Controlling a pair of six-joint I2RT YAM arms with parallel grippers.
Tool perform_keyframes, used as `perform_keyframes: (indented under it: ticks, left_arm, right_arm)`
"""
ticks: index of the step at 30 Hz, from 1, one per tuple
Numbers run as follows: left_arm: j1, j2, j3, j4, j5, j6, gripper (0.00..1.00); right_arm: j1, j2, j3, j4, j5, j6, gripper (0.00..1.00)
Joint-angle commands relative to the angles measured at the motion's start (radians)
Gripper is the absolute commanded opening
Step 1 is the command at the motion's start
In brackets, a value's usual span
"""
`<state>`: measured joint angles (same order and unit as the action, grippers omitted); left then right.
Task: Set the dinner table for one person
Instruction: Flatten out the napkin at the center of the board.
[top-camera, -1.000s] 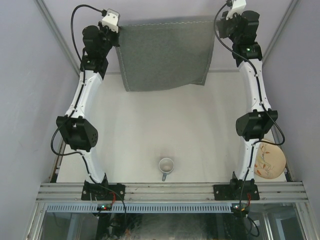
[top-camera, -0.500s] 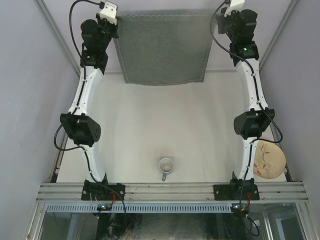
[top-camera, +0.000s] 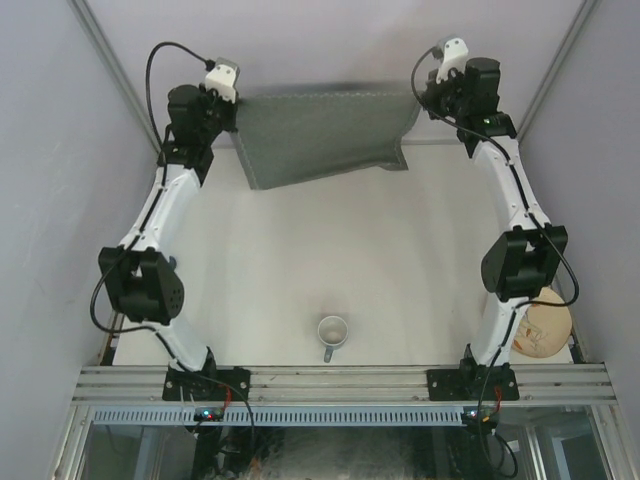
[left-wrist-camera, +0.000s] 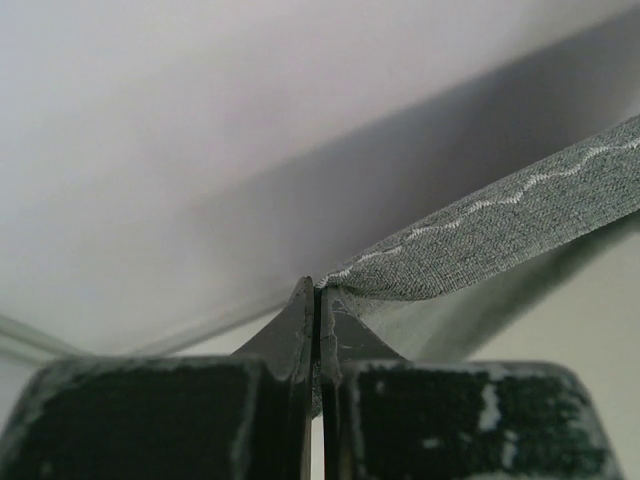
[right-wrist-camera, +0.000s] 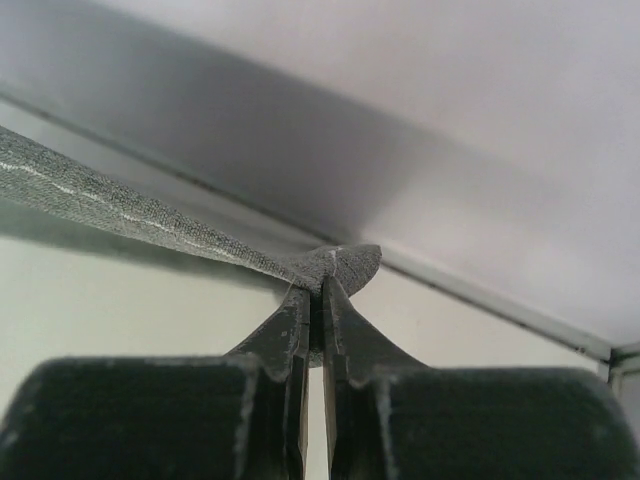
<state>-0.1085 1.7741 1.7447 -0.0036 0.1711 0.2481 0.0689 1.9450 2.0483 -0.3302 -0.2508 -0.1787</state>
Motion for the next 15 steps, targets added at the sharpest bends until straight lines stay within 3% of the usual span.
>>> perform_keyframes:
  ticks: [1, 6, 11, 15]
  left_arm:
    - [0.139, -0.228, -0.14, -0.069, -0.218, 0.036, 0.0]
    - [0.143, -0.393, -0.33, -0.16, -0.167, 0.034, 0.0]
    - [0.149, -0.557, -0.56, -0.193, -0.106, 0.017, 0.0]
    - [0.15, -0.633, -0.656, -0.259, -0.04, 0.012, 0.0]
  right_arm:
    - [-0.083, -0.201, -0.069, -0.108, 0.126, -0.094, 0.0]
    - [-0.069, -0.327, -0.224, -0.305, 0.052, -0.145, 0.0]
    - [-0.046, -0.504, -0.493, -0.344, 0.004, -0.191, 0.0]
    - [-0.03, -0.587, -0.644, -0.421, -0.046, -0.22, 0.0]
